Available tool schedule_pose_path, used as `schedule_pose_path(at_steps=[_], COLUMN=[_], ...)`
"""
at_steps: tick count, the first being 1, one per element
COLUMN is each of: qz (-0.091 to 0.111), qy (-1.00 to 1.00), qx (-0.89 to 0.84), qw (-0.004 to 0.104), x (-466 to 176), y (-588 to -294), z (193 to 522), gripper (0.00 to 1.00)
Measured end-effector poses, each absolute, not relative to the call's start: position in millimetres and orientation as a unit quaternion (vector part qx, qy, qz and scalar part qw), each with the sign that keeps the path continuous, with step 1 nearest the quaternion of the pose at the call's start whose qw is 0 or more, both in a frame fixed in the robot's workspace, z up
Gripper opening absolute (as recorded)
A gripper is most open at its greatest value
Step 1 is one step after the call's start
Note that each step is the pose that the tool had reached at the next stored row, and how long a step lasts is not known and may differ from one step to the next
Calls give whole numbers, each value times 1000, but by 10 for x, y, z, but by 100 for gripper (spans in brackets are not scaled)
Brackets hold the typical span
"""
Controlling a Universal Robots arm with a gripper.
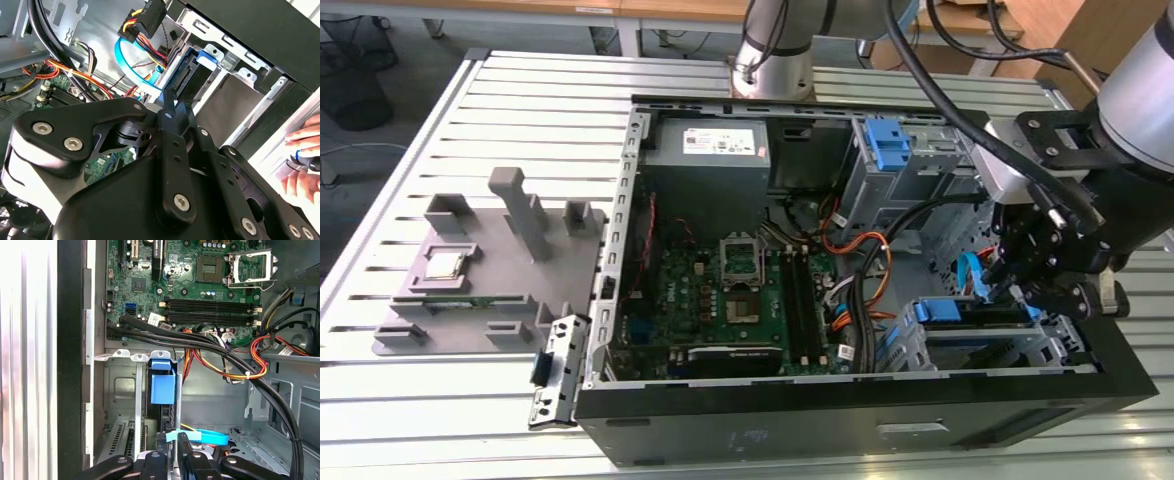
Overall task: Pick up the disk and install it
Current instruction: 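Insert the first disk wire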
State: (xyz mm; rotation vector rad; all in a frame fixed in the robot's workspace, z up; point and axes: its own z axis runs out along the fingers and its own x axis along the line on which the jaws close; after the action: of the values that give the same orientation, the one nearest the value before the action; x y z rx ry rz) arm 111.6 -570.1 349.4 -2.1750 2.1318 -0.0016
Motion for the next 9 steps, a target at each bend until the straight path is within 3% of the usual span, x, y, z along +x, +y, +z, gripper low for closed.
schedule_pose_path(at_steps=[9], qz=[0], qy=[699], qx=[-713], qw=[48], x=[1116], y=[-5700], z=[3515], gripper=[23])
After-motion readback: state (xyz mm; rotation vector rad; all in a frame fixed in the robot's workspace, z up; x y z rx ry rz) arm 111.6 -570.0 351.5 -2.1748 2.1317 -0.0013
